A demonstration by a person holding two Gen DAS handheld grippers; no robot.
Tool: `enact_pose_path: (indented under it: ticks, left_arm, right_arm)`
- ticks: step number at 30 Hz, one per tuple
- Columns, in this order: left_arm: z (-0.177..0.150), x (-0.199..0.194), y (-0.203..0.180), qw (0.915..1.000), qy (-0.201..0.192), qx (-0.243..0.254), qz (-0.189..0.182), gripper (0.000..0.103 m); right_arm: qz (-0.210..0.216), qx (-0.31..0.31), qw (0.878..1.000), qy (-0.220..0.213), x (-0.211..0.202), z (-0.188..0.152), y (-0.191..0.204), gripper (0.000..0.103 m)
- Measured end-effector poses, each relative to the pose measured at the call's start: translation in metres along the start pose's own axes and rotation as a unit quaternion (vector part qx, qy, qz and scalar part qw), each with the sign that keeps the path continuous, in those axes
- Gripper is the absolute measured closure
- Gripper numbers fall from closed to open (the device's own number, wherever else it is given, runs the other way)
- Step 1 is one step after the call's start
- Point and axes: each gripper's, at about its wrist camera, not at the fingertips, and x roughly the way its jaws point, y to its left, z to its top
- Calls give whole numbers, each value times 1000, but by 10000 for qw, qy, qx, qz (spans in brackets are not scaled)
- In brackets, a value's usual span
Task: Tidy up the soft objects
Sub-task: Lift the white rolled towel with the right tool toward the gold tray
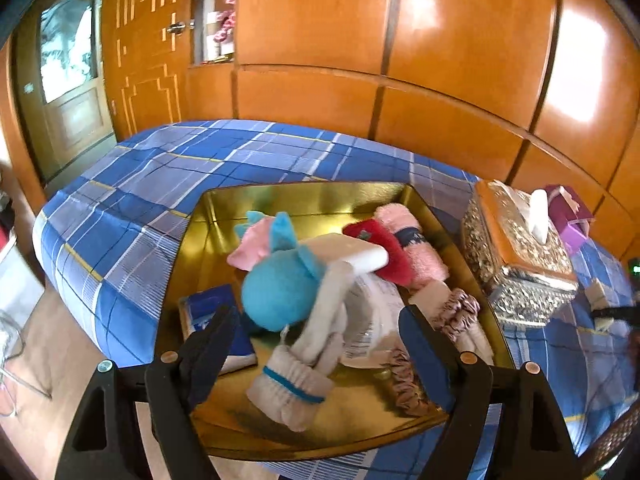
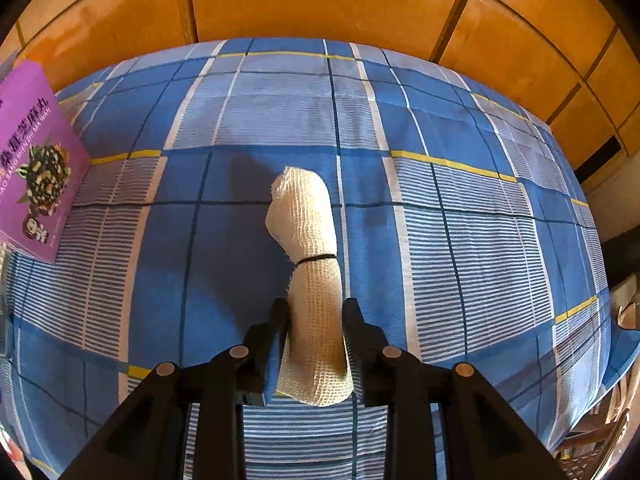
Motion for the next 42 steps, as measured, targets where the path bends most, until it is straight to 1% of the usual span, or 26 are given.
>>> enact_pose_path:
  ticks: [4,8,9,10,13,21,27,31,34,36,39,41,42]
  left_arm:
    - [-3,1,-11,9999,59,137,-69,20]
    - [-6,2,-22,9995,95,262,-143,20]
    - [-7,2,-26,9993,105,309,-159,20]
    - [-7,2,-29,9992,116,338,-174,20]
    - [-9,2,-37,9987,152,438,-217,20]
    - [-13,6,-55,9970,258,684,-246,20]
    - [-14,4,-67,9953,222,912,-253,20]
    - [-13,3,-68,9947,205,964,-302,20]
    - [-12,3,-63,9948,225,929,-356,20]
    - [-11,2,-59,9950,202,910,-363,20]
    - [-9,1,-50,9956,183,840,-384,20]
    - [-7,-1,-43,9961,158,788,-366,20]
    - [-7,-2,-39,9965,148,746,-345,20]
  right_arm:
    - [63,117,9997,-185,-8,1,-4,76]
    - [36,161,9996,-238,-10,2,-4,76]
    - [36,130,9995,-270,-11,2,-3,79]
    - [8,80,9995,-302,-13,1,-1,85]
    - [-107,-32,9994,-315,-13,1,2,88]
    - [-107,-80,9995,-282,-13,3,2,88]
    - [-17,47,9996,-266,-13,3,1,88]
    - [94,208,9994,-243,-12,3,-3,88]
    - [253,496,9983,-142,-11,7,-13,88]
    - [101,578,9983,-62,-13,17,-17,88]
    - [-61,652,9978,-109,-28,46,-21,88]
    - [-158,636,9975,-276,-48,71,-17,88]
    - [-213,583,9971,-436,-64,87,-12,88]
